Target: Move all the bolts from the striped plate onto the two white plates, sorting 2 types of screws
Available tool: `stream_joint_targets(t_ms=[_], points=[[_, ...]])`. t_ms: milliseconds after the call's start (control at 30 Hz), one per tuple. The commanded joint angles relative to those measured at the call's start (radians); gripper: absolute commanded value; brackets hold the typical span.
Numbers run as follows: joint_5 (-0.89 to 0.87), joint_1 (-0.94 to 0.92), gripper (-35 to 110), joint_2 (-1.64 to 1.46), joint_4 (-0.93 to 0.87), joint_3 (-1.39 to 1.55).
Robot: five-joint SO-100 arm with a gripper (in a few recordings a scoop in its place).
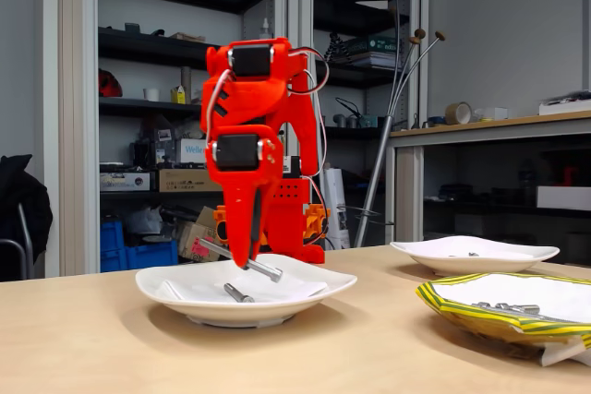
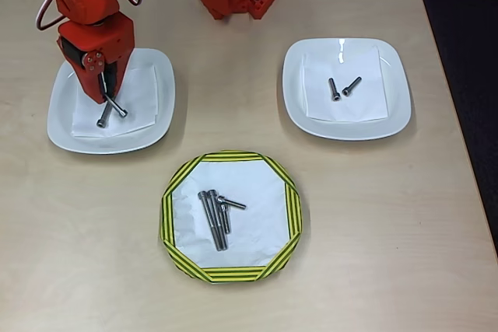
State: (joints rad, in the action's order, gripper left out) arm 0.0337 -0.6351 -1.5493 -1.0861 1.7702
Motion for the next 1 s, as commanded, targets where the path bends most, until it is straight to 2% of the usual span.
stream_joint_targets(t_ms=[0, 167, 467, 700, 967], points=[[0.009, 0.041, 18, -0.015, -0.021, -0.035], [-0.074, 0.126, 20, -0.064, -0.028, -0.015], [-0.344, 0.339, 17, -0.078, -0.04, -0.087], [-0.597, 0.502, 13, 0.032, 0.153, -0.164], [-0.92, 0.58, 11, 0.176, 0.371, -0.201]])
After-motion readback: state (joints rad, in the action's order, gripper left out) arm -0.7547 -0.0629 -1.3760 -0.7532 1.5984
